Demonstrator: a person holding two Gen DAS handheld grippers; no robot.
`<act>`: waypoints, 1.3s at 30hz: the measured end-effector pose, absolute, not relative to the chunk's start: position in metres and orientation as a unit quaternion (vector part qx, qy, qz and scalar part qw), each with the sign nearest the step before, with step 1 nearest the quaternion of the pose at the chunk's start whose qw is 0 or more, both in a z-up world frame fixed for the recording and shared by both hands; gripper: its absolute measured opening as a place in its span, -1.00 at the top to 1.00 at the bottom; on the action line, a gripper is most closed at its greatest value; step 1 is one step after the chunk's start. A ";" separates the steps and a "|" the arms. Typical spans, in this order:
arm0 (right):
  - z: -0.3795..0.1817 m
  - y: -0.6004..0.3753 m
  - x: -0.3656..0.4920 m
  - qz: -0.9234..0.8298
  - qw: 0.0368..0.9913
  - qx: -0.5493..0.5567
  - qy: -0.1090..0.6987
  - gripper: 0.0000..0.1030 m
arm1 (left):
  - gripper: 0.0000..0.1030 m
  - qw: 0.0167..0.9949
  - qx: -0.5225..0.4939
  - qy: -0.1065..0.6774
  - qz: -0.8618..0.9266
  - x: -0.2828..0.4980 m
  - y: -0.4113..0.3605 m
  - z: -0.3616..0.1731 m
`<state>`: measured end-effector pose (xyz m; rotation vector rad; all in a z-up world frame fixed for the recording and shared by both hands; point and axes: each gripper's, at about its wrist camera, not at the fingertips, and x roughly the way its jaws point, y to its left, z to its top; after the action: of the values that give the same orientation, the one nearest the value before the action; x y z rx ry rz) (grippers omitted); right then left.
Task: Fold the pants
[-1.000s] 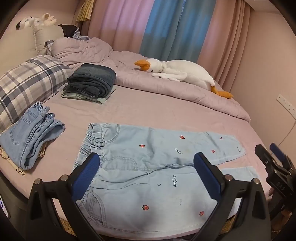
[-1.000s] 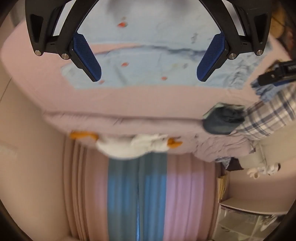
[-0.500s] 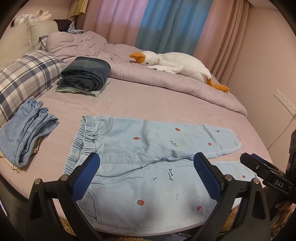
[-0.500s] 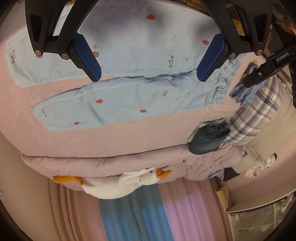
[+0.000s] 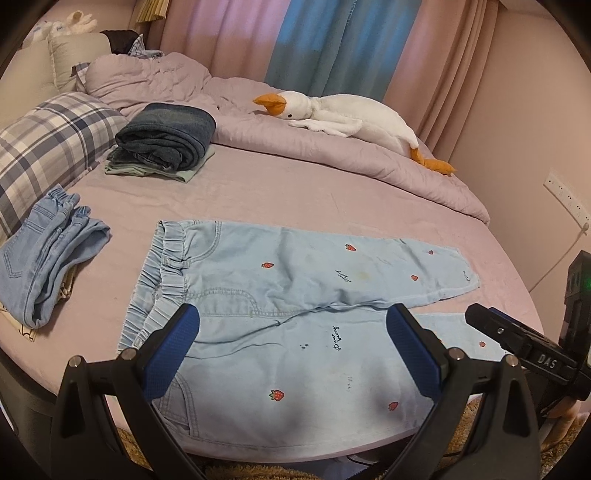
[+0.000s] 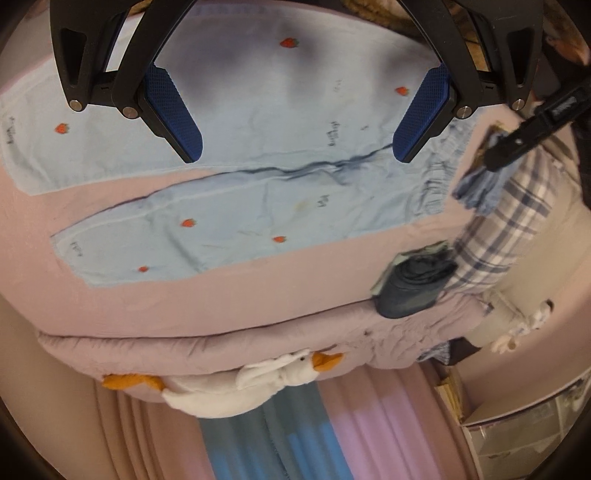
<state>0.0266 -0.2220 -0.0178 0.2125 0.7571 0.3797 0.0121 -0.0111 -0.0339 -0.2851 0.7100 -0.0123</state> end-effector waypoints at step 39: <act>-0.023 -0.227 0.030 0.151 0.909 0.097 0.375 -0.99 | -0.92 0.906 -0.168 0.387 -0.018 0.018 -0.006 -0.045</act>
<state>0.0302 -0.2269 -0.0227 0.1999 0.7737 0.3119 0.0181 -0.0055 -0.0450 -0.3473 0.8000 -0.0376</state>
